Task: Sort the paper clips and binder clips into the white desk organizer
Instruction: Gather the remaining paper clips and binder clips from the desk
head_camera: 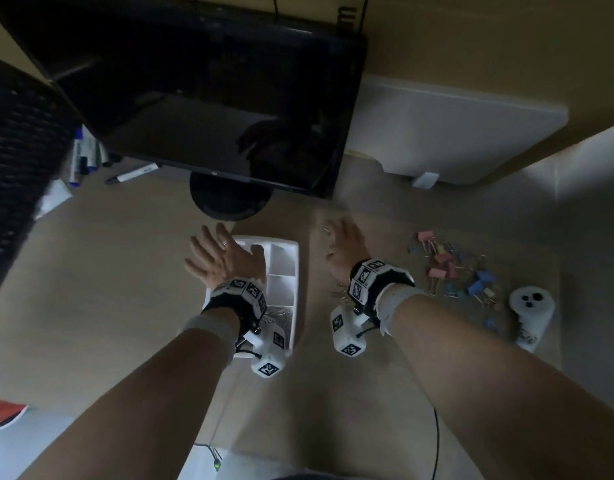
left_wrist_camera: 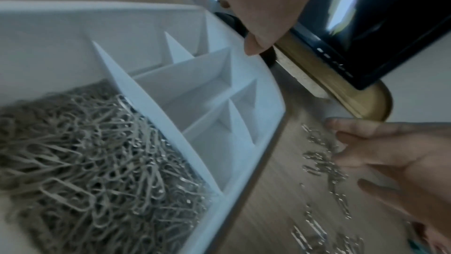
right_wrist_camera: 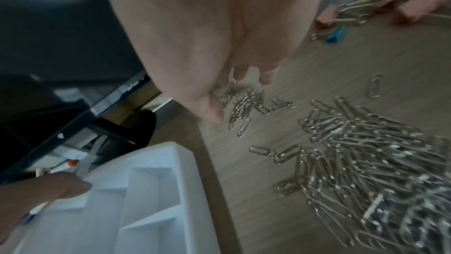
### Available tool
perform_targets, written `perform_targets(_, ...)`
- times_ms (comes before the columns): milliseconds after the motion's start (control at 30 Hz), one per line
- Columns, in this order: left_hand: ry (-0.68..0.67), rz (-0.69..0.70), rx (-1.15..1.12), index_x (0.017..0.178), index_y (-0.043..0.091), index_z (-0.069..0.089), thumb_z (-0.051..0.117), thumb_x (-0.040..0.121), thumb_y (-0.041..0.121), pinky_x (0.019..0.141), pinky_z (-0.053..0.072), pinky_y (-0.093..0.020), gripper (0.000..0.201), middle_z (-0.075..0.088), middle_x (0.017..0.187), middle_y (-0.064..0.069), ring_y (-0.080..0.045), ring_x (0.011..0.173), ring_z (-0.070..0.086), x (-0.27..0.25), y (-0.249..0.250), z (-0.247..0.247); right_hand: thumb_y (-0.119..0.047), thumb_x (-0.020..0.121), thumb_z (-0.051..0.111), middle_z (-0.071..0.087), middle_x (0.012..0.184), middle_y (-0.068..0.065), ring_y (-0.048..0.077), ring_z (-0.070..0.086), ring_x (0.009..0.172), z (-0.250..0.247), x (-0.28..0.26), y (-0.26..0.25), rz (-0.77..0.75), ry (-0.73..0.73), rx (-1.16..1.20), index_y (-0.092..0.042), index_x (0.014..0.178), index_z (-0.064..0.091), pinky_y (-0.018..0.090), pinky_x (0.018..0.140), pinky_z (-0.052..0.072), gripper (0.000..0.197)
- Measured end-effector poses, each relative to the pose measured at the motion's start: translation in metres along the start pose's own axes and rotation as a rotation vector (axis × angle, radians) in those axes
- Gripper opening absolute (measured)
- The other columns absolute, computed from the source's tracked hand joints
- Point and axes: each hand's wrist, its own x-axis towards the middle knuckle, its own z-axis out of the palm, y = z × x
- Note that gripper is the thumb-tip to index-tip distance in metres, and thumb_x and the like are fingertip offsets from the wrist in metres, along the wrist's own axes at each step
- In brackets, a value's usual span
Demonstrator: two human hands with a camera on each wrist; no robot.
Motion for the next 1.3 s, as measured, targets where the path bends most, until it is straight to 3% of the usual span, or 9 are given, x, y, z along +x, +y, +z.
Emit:
perform_targets(100, -0.063, -0.101, -0.117, 0.152, 0.030, 0.006, 0.043, 0.091, 0.052, 0.111, 0.017, -0.062, 0.075, 0.012, 0.159, -0.006, -0.032, 0.144, 0.018, 0.003, -0.010, 0.005, -0.025, 0.096, 0.054, -0.017, 0.165, 0.004, 0.028, -0.016, 0.151, 0.005, 0.009, -0.004, 0.017, -0.033, -0.191, -0.027, 0.159, -0.001, 0.049, 0.123, 0.005, 0.083)
perform_targets(267, -0.079, -0.113, -0.135, 0.152, 0.033, -0.004, 0.045, 0.093, 0.048, 0.097, 0.037, -0.056, 0.078, 0.020, 0.152, -0.009, -0.036, 0.129, 0.034, 0.004, -0.010, 0.009, -0.037, 0.096, 0.052, -0.013, 0.165, 0.004, 0.029, -0.016, 0.151, 0.026, 0.009, 0.013, -0.090, -0.002, -0.268, -0.015, 0.158, 0.009, 0.048, 0.123, 0.006, 0.079)
perform_targets(333, -0.087, -0.120, -0.094, 0.152, 0.032, -0.009, 0.045, 0.093, 0.049, 0.097, 0.037, -0.056, 0.082, 0.017, 0.153, -0.011, -0.037, 0.128, 0.034, 0.003, -0.008, 0.011, -0.034, 0.097, 0.051, -0.015, 0.165, 0.008, 0.030, -0.018, 0.151, 0.033, -0.003, 0.020, -0.117, -0.029, -0.286, -0.005, 0.157, 0.013, 0.047, 0.124, 0.001, 0.077)
perform_targets(433, -0.075, -0.121, -0.076, 0.152, 0.029, -0.011, 0.049, 0.090, 0.047, 0.095, 0.037, -0.053, 0.088, 0.019, 0.151, -0.014, -0.038, 0.122, 0.037, -0.001, -0.005, 0.012, -0.021, 0.098, 0.052, -0.017, 0.164, 0.006, 0.025, -0.017, 0.151, 0.031, -0.034, 0.025, -0.082, -0.104, -0.166, -0.008, 0.158, -0.005, 0.033, 0.121, -0.002, 0.083)
perform_targets(600, -0.048, -0.121, -0.104, 0.153, 0.027, -0.008, 0.055, 0.087, 0.043, 0.091, 0.036, -0.047, 0.093, 0.022, 0.147, -0.015, -0.034, 0.113, 0.038, -0.007, 0.003, 0.013, -0.019, 0.091, 0.055, 0.030, 0.159, 0.004, 0.028, 0.029, 0.142, 0.013, -0.052, 0.025, -0.035, 0.131, -0.134, -0.016, 0.152, 0.030, 0.040, 0.112, 0.036, 0.066)
perform_targets(767, -0.064, -0.141, -0.114, 0.153, 0.029, -0.008, 0.053, 0.087, 0.045, 0.092, 0.036, -0.048, 0.092, 0.021, 0.148, -0.013, -0.034, 0.116, 0.038, -0.003, 0.000, 0.016, -0.034, 0.095, 0.059, -0.014, 0.165, 0.006, 0.028, -0.009, 0.152, 0.000, -0.009, 0.014, 0.025, 0.028, -0.225, -0.010, 0.158, -0.005, 0.041, 0.124, 0.010, 0.093)
perform_targets(1033, -0.059, -0.179, -0.165, 0.154, 0.026, -0.007, 0.052, 0.088, 0.043, 0.093, 0.035, -0.048, 0.090, 0.023, 0.148, -0.013, -0.033, 0.114, 0.039, 0.006, 0.004, 0.012, -0.044, 0.102, 0.041, -0.027, 0.161, 0.008, 0.026, -0.025, 0.149, 0.031, -0.031, 0.022, -0.041, -0.107, -0.262, -0.007, 0.154, -0.019, 0.040, 0.125, -0.002, 0.088)
perform_targets(1200, -0.065, -0.190, -0.298, 0.155, 0.022, -0.001, 0.057, 0.085, 0.037, 0.100, 0.033, -0.049, 0.092, 0.025, 0.150, -0.010, -0.033, 0.125, 0.037, -0.001, -0.006, 0.009, -0.042, 0.097, 0.047, -0.020, 0.164, 0.000, 0.021, -0.019, 0.151, 0.056, -0.066, 0.038, -0.048, -0.050, -0.207, -0.014, 0.157, -0.012, 0.043, 0.124, 0.005, 0.089)
perform_targets(1300, -0.078, -0.228, -0.331, 0.154, 0.018, 0.004, 0.057, 0.084, 0.037, 0.102, 0.032, -0.050, 0.090, 0.026, 0.150, -0.011, -0.033, 0.130, 0.035, -0.021, -0.019, 0.009, -0.033, 0.095, 0.051, 0.006, 0.166, 0.000, 0.020, 0.001, 0.153, 0.055, -0.079, 0.041, -0.041, 0.057, -0.178, -0.017, 0.158, 0.012, 0.040, 0.123, 0.016, 0.076)
